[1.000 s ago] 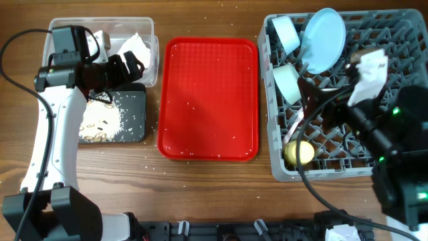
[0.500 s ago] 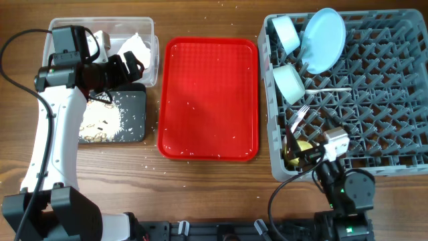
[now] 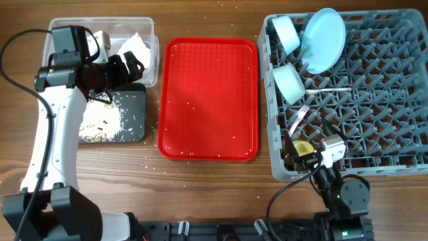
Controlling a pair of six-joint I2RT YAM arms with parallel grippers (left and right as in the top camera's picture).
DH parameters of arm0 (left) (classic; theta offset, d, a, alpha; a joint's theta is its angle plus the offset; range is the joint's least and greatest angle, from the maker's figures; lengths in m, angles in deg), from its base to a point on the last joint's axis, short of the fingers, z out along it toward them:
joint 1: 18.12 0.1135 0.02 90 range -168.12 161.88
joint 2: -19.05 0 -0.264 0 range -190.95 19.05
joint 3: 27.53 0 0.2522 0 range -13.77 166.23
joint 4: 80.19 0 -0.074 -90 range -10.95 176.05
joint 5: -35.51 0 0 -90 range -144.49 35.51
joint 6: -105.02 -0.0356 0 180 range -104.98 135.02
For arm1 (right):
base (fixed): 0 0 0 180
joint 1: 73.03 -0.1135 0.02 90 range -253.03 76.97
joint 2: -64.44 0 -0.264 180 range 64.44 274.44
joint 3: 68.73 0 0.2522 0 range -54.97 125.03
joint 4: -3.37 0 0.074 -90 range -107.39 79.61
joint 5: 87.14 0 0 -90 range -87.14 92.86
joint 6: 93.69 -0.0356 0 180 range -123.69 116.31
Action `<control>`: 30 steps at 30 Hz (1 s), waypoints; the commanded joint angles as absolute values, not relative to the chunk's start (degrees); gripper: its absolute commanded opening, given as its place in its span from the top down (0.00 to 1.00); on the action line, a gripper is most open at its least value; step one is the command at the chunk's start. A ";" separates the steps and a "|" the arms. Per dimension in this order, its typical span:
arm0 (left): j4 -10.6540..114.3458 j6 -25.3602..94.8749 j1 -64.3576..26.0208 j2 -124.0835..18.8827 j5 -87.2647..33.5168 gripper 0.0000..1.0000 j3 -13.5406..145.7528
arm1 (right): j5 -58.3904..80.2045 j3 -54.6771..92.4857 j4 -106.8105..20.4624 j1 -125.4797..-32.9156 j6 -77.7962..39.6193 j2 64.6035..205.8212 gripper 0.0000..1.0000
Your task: Sort waste into correct bins and load items into the dishwasher rack
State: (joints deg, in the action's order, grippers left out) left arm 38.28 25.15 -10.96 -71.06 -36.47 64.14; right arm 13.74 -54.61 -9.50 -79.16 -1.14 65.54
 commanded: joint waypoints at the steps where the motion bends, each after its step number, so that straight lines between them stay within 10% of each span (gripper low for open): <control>1: 38.41 24.06 -10.74 -70.73 -36.58 0.00 64.58 | 13.82 -54.68 -9.42 -79.45 -0.82 64.76 0.00; 14: 38.61 24.39 -11.29 -66.34 -36.71 0.00 63.83 | 13.82 -54.68 -9.44 -79.45 -0.84 65.02 0.00; 24: 89.73 20.56 -13.08 -24.35 -39.14 0.00 13.96 | 13.82 -54.68 -9.42 -79.45 -0.84 65.02 0.00; 30: 97.01 21.46 -13.17 -1.44 -38.94 0.00 -7.36 | 13.82 -54.68 -9.44 -79.45 -0.84 65.02 0.00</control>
